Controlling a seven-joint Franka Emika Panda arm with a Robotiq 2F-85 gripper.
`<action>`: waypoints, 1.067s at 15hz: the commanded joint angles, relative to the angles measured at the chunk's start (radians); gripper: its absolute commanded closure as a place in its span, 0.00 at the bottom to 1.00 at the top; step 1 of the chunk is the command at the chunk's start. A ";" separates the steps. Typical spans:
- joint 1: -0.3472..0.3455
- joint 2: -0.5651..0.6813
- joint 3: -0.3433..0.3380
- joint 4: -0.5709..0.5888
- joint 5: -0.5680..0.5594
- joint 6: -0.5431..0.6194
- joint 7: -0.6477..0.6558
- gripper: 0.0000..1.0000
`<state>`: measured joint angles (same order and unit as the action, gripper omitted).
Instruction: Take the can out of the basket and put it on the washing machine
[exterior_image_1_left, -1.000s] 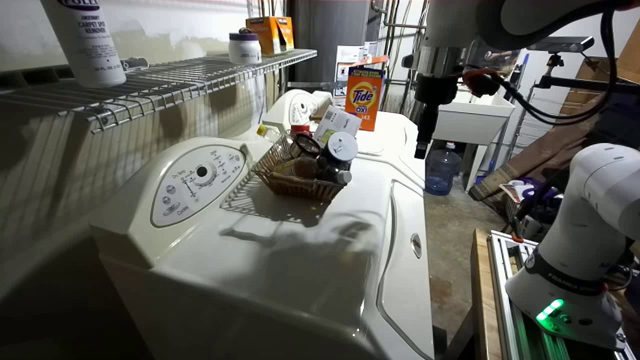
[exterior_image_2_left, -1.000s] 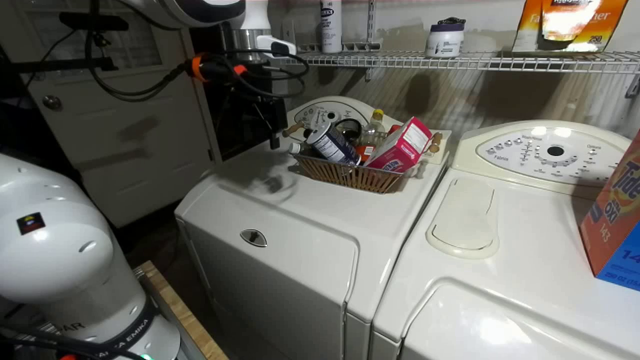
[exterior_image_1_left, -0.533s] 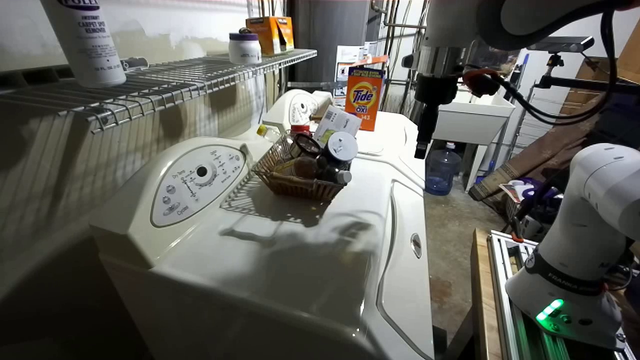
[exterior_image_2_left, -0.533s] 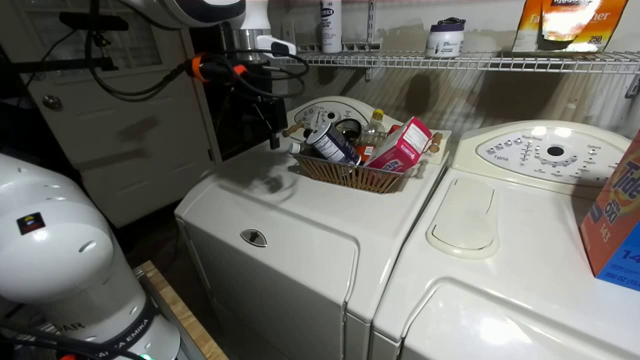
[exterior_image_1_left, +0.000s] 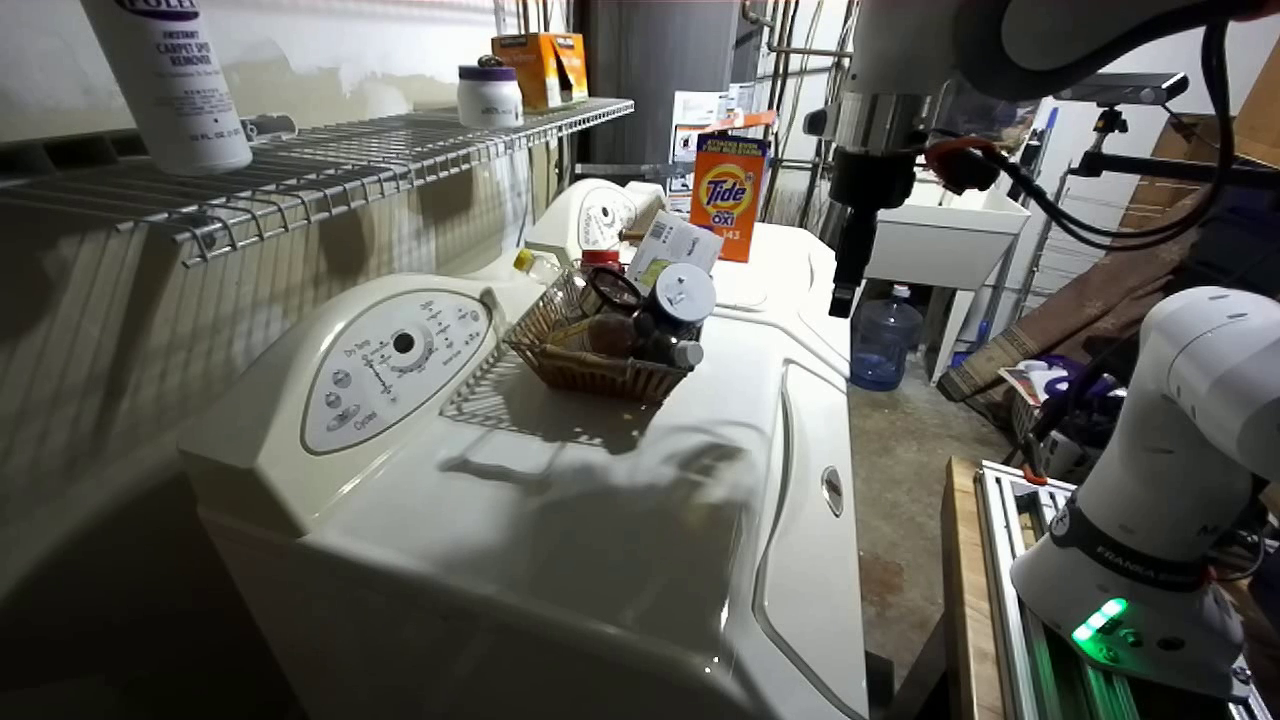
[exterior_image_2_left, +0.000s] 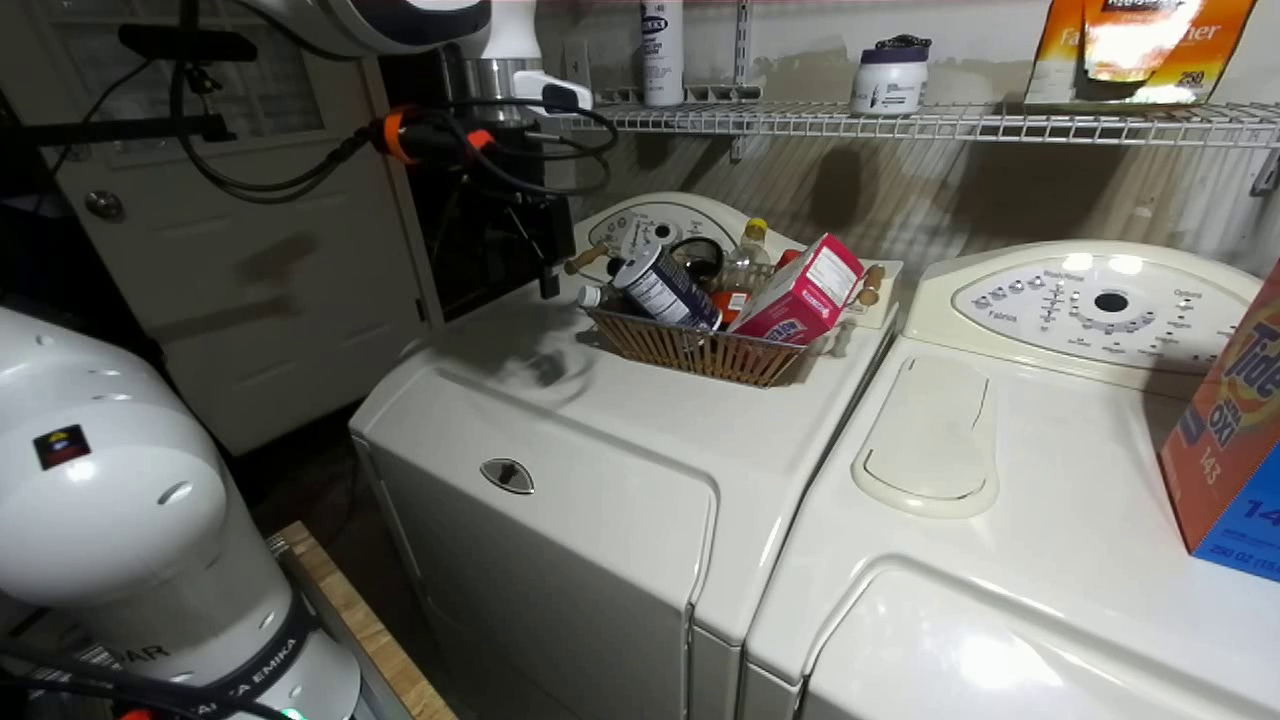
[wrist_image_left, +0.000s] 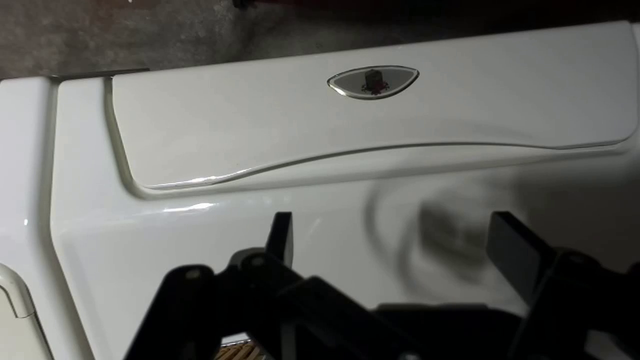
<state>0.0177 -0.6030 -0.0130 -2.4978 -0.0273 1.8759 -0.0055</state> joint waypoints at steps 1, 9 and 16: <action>-0.006 0.000 0.005 0.002 0.003 -0.002 -0.002 0.00; -0.020 0.094 0.055 0.142 0.040 0.079 0.197 0.00; -0.085 0.254 0.148 0.267 -0.022 0.181 0.562 0.00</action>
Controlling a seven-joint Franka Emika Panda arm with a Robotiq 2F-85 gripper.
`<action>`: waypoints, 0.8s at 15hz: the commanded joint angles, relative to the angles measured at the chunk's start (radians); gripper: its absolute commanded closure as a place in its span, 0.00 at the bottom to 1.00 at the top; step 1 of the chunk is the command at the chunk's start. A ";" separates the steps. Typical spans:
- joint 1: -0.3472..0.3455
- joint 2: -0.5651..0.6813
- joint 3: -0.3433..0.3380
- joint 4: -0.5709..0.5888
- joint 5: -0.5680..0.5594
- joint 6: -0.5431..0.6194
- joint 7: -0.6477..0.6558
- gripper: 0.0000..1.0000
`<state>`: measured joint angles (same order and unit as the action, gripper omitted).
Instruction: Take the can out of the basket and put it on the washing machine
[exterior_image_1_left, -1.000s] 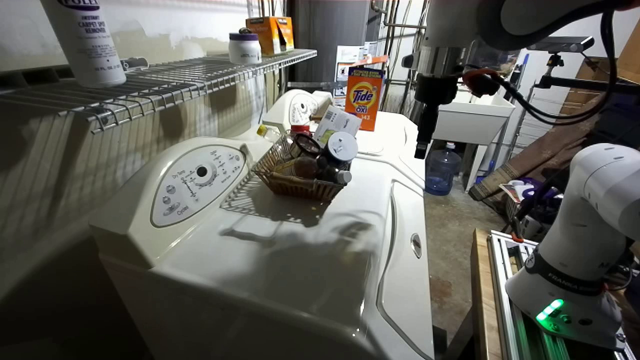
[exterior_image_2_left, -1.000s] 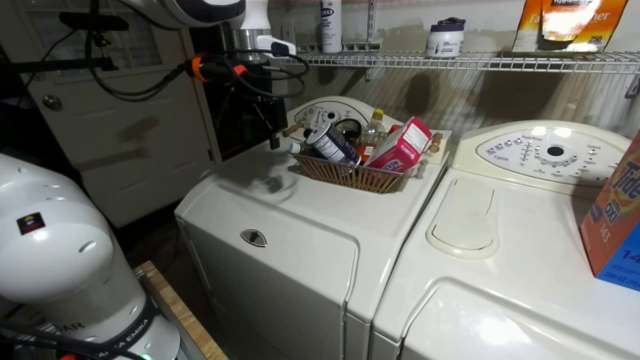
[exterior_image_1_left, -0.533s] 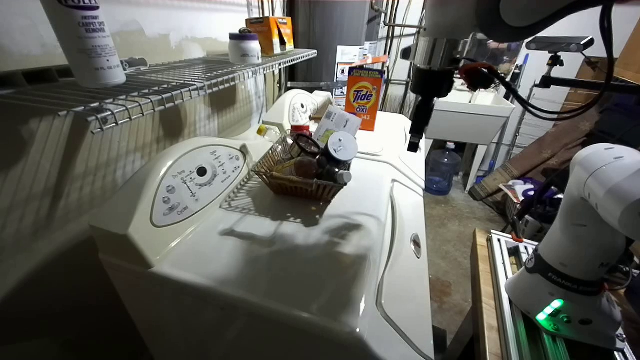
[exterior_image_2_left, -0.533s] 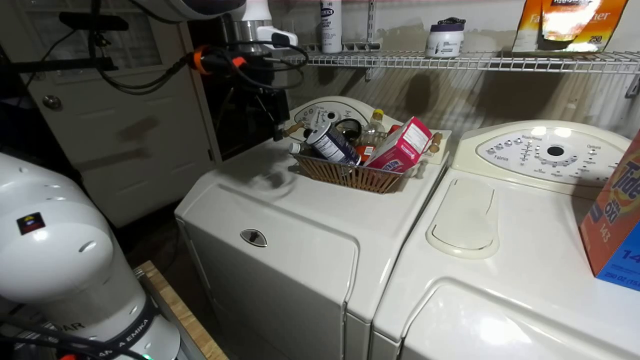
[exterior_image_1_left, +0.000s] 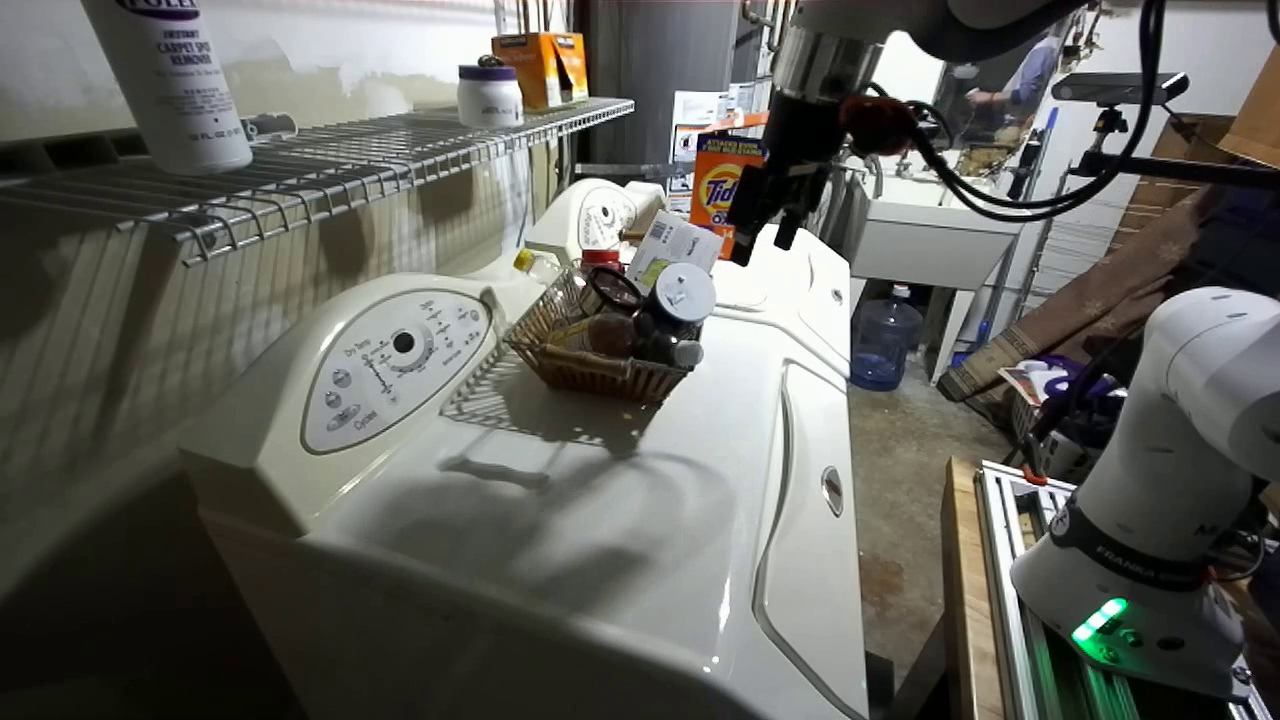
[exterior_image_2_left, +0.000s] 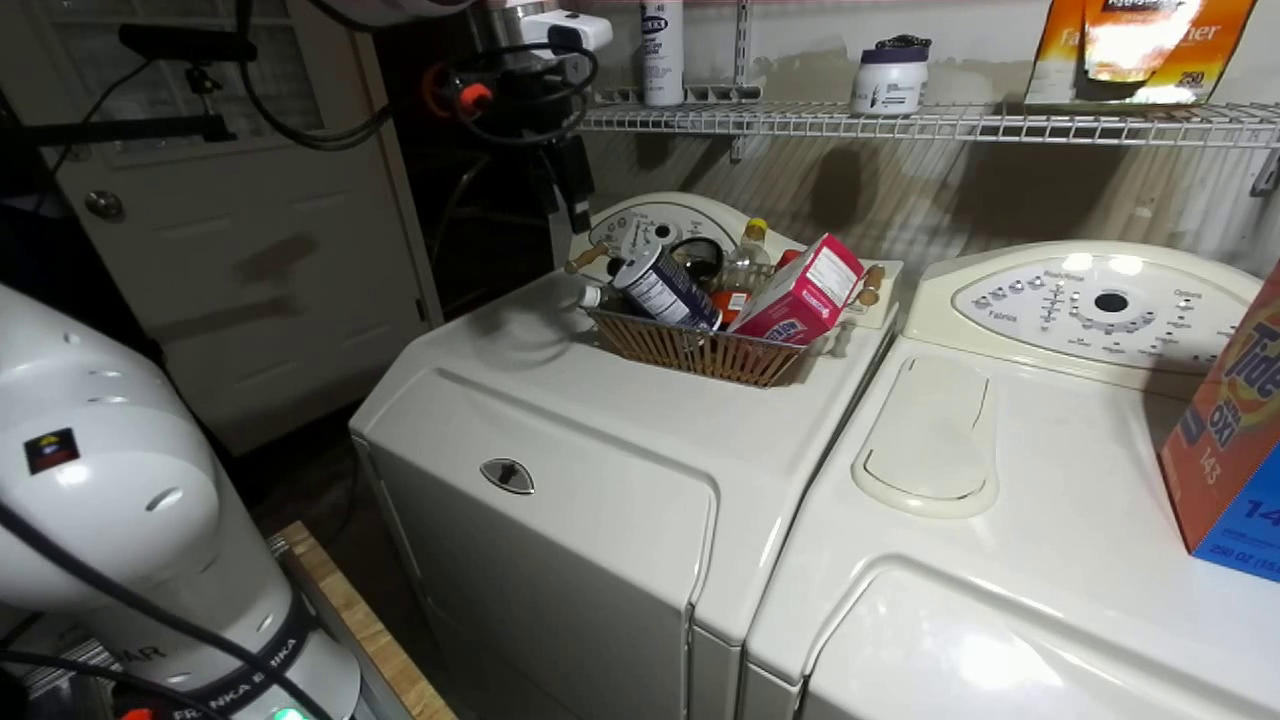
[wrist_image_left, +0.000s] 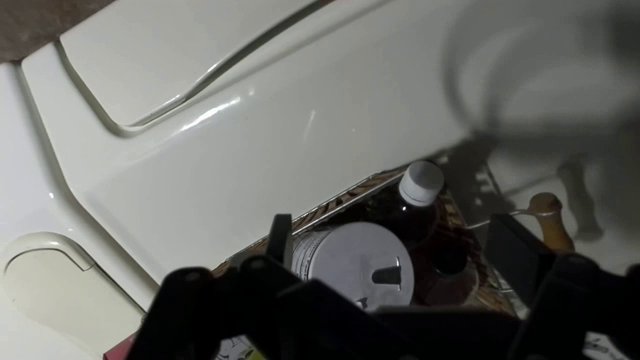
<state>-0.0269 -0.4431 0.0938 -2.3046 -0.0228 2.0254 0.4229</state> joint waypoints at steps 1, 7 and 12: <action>-0.048 0.117 0.050 0.087 -0.041 0.042 0.173 0.00; -0.062 0.235 0.072 0.154 -0.205 0.103 0.387 0.00; -0.032 0.310 0.059 0.211 -0.296 0.097 0.455 0.00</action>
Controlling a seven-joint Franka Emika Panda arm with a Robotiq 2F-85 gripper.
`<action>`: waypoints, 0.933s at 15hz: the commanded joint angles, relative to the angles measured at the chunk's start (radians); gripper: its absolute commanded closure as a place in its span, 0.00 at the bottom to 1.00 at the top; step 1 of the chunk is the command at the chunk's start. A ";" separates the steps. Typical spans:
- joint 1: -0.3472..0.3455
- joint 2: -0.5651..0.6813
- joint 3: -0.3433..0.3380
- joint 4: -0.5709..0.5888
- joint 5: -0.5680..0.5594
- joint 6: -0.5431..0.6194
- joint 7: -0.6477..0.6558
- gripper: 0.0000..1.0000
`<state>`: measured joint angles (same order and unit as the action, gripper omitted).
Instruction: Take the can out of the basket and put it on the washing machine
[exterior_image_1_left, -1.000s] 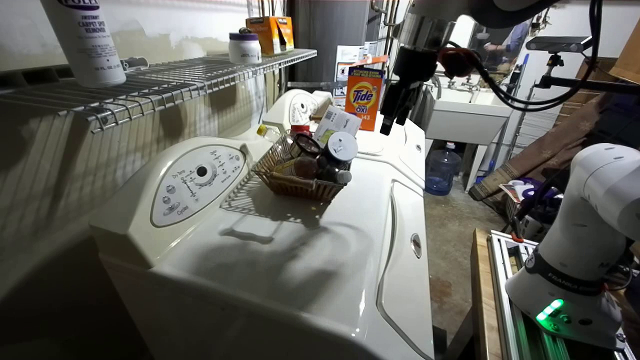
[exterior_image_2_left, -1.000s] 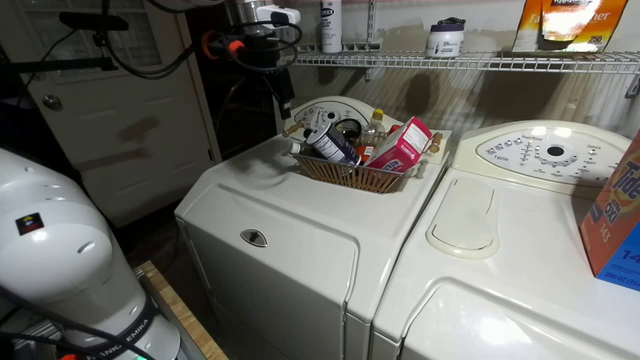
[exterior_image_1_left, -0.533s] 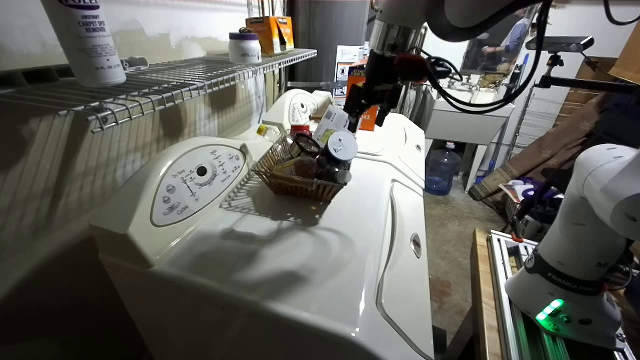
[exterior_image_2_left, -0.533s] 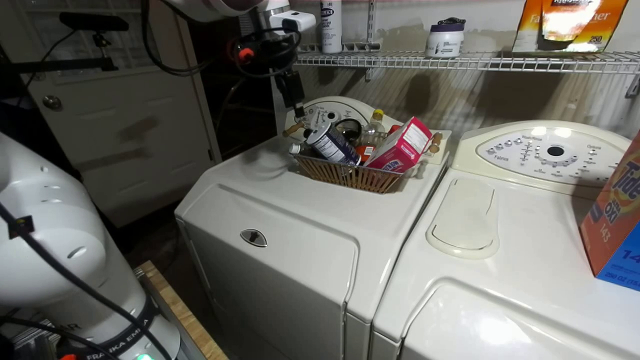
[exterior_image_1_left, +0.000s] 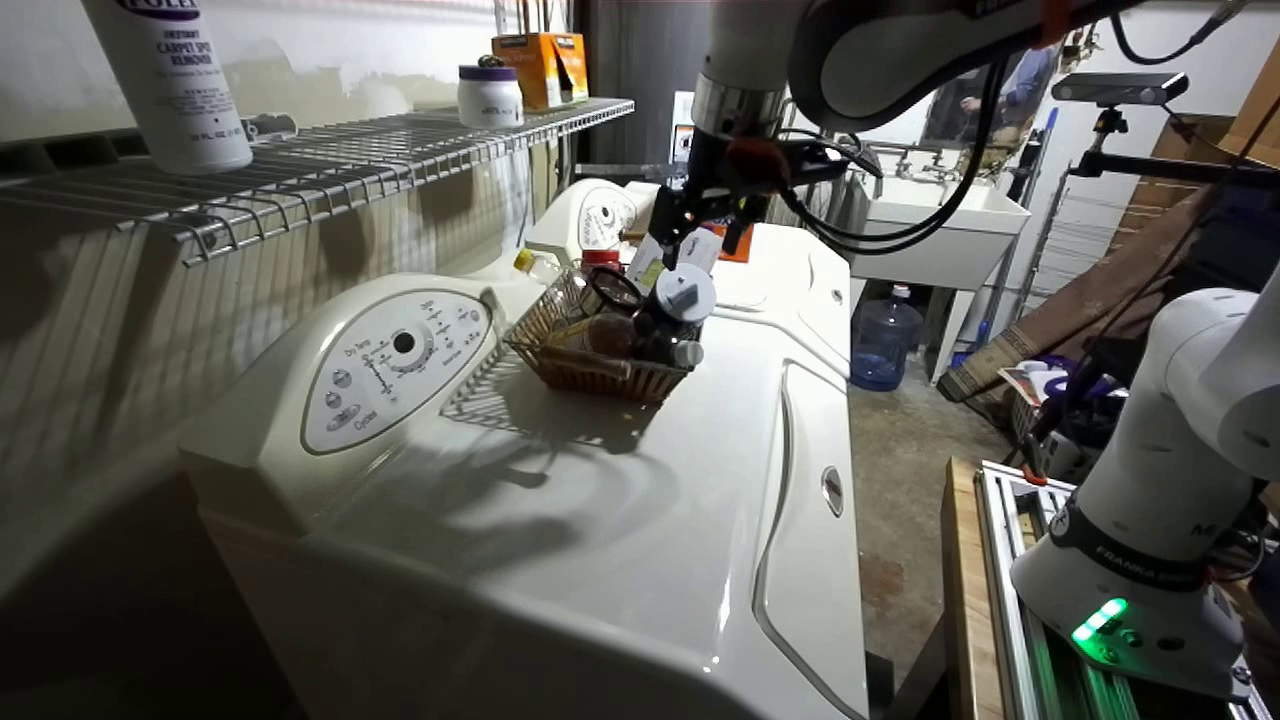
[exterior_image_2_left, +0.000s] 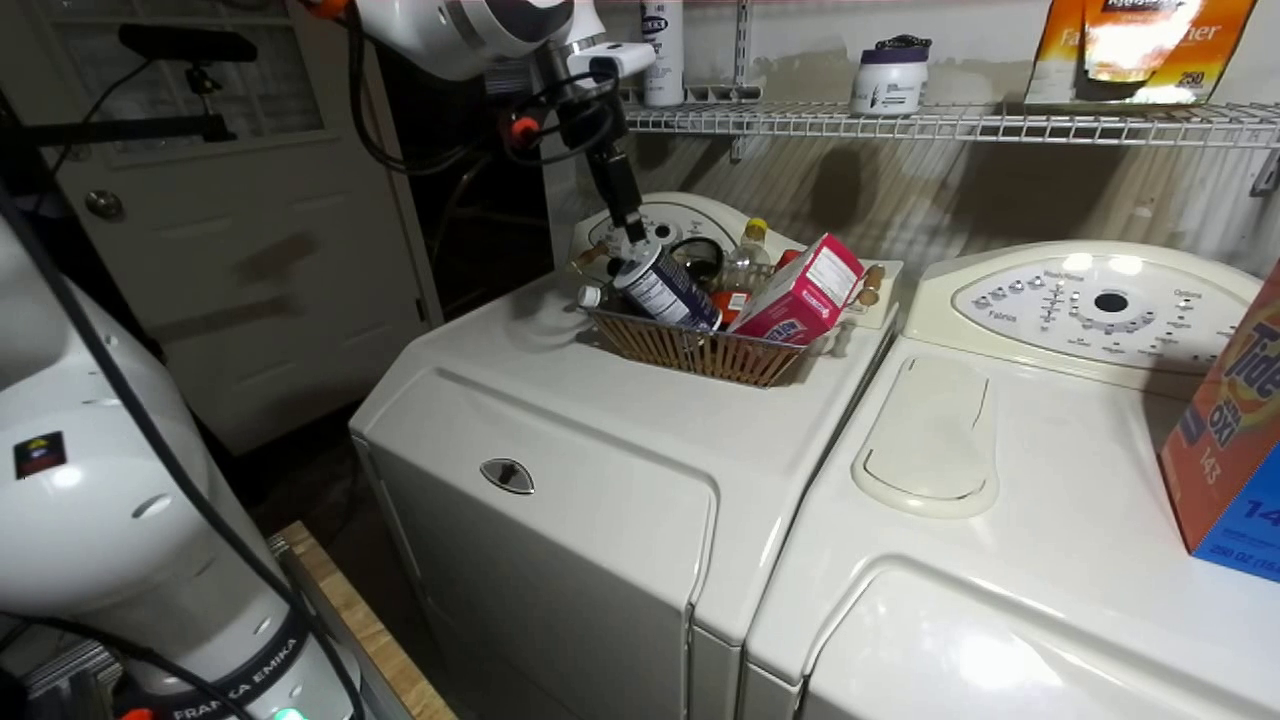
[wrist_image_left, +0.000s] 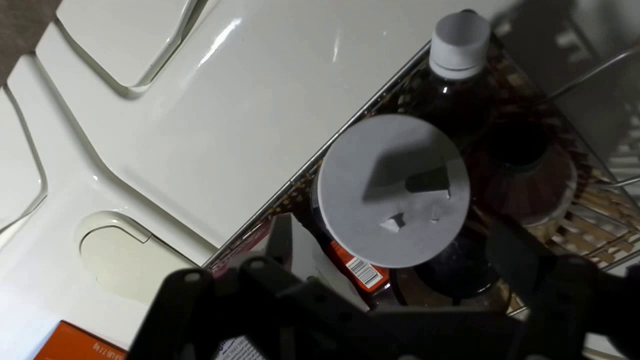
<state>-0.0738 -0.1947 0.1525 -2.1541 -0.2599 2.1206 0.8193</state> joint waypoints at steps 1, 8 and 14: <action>0.019 0.077 -0.002 0.073 -0.071 -0.004 0.066 0.00; 0.048 0.160 -0.022 0.133 -0.131 -0.007 0.124 0.00; 0.068 0.192 -0.043 0.162 -0.190 -0.045 0.160 0.00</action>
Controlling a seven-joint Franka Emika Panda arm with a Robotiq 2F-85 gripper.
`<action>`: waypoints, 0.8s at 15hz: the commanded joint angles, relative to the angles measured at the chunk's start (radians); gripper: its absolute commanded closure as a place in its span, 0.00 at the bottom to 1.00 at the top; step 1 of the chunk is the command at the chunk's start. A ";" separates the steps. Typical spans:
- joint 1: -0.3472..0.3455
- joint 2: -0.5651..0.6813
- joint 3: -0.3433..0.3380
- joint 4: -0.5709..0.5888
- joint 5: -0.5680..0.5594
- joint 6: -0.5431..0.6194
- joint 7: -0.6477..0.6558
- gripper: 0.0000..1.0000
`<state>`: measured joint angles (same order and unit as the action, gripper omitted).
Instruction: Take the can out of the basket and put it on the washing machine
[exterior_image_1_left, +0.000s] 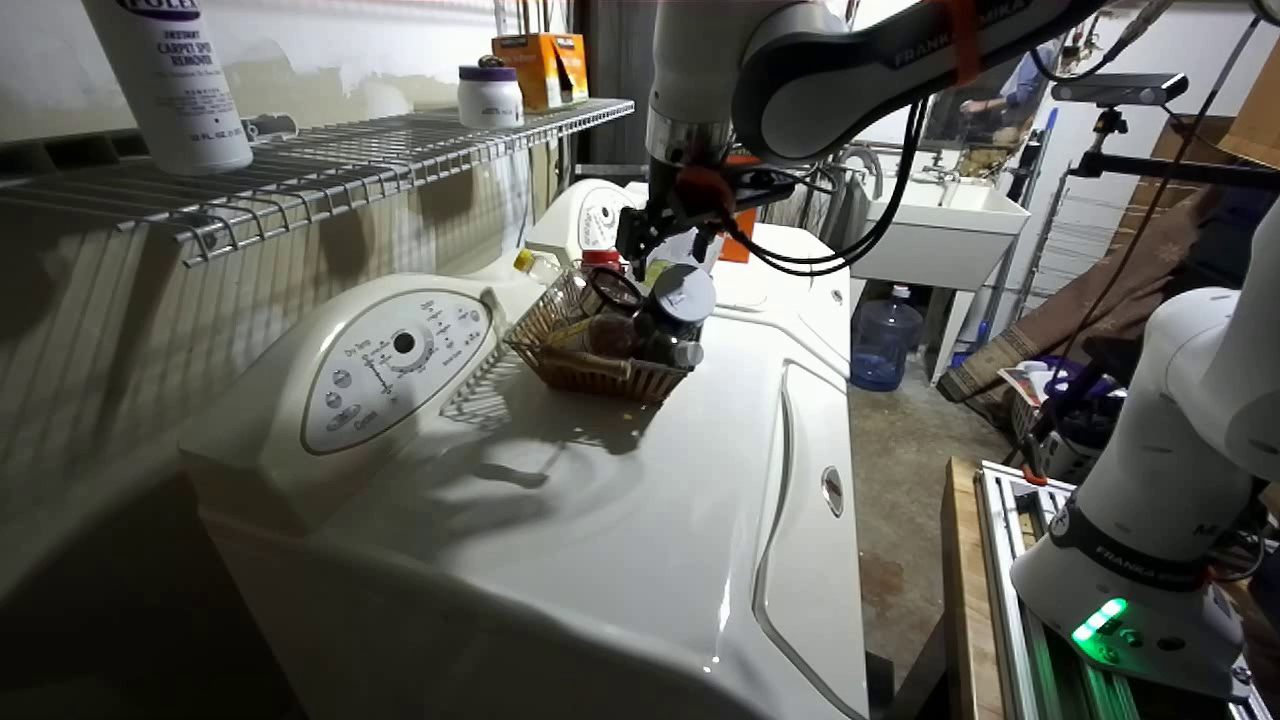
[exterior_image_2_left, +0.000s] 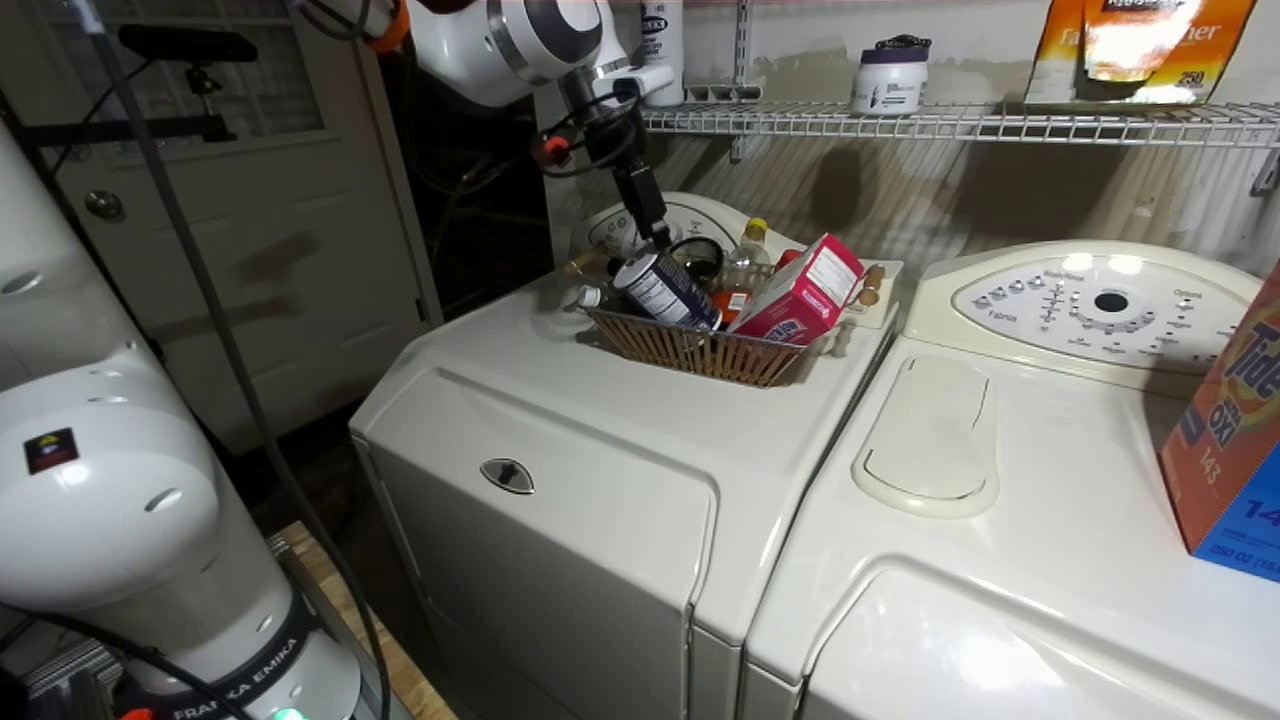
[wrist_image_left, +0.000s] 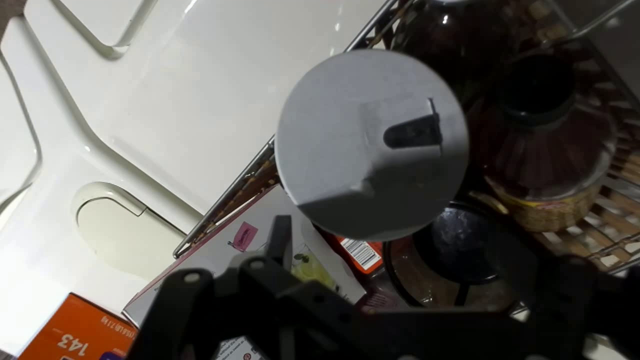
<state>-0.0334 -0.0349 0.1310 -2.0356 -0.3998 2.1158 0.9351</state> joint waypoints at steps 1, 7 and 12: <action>0.030 0.036 -0.024 0.047 -0.058 -0.059 0.042 0.00; 0.045 0.060 -0.036 0.059 -0.026 -0.080 0.014 0.00; 0.057 0.078 -0.045 0.069 -0.005 -0.116 0.002 0.00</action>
<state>-0.0004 0.0115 0.1047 -2.0102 -0.4260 2.0549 0.9432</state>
